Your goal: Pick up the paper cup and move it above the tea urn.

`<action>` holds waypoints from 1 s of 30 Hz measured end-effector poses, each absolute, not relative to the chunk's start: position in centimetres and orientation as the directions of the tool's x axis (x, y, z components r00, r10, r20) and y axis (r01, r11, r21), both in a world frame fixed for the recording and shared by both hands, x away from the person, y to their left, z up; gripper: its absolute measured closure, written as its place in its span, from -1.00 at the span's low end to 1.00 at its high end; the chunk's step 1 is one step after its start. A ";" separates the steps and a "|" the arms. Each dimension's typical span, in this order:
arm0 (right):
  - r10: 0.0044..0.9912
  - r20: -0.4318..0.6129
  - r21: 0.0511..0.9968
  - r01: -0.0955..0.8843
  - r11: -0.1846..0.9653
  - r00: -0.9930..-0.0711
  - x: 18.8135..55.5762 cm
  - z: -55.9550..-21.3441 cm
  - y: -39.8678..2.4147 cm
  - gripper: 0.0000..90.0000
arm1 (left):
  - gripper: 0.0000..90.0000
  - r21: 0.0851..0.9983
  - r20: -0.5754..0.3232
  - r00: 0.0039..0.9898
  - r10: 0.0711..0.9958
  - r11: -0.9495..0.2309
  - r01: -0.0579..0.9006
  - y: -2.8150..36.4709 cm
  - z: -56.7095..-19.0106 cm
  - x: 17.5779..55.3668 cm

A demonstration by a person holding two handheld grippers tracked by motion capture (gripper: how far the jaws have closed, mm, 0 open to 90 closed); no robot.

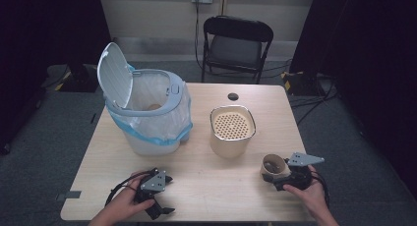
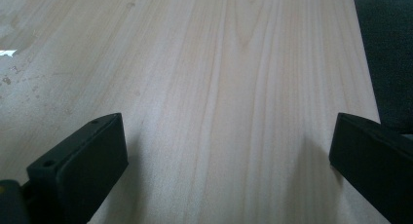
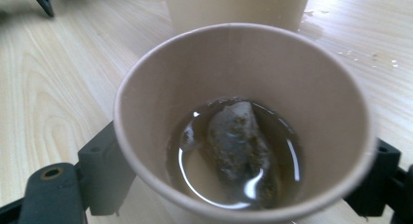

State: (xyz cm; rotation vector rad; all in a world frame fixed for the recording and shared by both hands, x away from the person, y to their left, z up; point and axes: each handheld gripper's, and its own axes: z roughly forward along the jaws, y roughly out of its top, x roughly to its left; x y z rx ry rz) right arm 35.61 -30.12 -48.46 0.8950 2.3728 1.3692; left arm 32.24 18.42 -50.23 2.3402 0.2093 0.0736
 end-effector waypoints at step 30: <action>0.627 0.063 0.878 0.341 0.335 -0.777 35.7 -48.6 -30.0 -0.52 | -1.00 0.712 -0.010 0.985 0.173 -0.690 0.129 18.4 -50.2 32.2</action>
